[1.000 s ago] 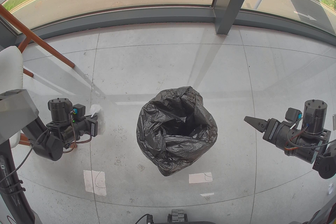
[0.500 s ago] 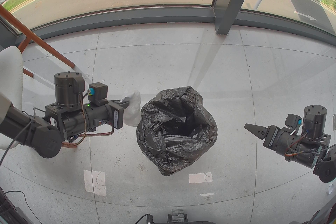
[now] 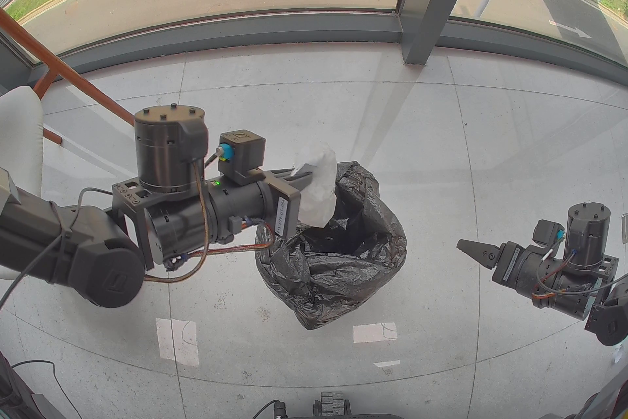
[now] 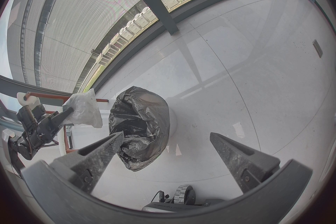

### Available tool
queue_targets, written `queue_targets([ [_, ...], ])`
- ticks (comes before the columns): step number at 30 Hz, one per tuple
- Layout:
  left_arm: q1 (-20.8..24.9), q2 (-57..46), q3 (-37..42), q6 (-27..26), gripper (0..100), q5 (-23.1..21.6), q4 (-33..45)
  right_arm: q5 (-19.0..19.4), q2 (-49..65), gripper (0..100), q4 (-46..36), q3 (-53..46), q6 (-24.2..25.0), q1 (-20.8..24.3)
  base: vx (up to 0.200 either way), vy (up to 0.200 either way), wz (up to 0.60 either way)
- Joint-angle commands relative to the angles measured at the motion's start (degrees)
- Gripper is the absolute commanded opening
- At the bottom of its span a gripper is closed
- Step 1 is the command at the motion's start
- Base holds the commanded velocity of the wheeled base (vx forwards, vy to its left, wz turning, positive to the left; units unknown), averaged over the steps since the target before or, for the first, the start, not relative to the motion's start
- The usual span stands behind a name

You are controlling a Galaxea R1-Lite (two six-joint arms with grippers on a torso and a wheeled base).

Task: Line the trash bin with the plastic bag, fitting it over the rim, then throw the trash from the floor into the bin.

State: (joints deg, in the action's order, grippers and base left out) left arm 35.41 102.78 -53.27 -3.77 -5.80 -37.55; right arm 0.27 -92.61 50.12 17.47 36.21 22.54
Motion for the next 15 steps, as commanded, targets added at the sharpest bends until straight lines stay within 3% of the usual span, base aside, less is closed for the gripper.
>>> queue_targets([
  [1,1.59,0.76,1.24,-0.01,0,0.0,0.02,0.08,0.59,100,-0.02,-0.24,0.0,-0.04,0.0,0.0,0.0],
  [8,3.26,0.84,4.05,-0.01,0,-0.09,-0.33,0.17,0.77,100,-0.02,-0.95,0.0,0.05,0.0,0.0,0.0],
  [9,3.26,0.84,4.14,-0.01,100,-0.09,-0.42,0.17,0.77,100,-0.02,-0.95,0.0,-0.04,0.0,0.0,0.0],
  [15,3.35,-0.03,5.2,-0.01,100,-0.53,-0.69,-0.09,2.08,100,0.07,-3.06,-0.08,-0.3,0.0,0.0,0.0],
])
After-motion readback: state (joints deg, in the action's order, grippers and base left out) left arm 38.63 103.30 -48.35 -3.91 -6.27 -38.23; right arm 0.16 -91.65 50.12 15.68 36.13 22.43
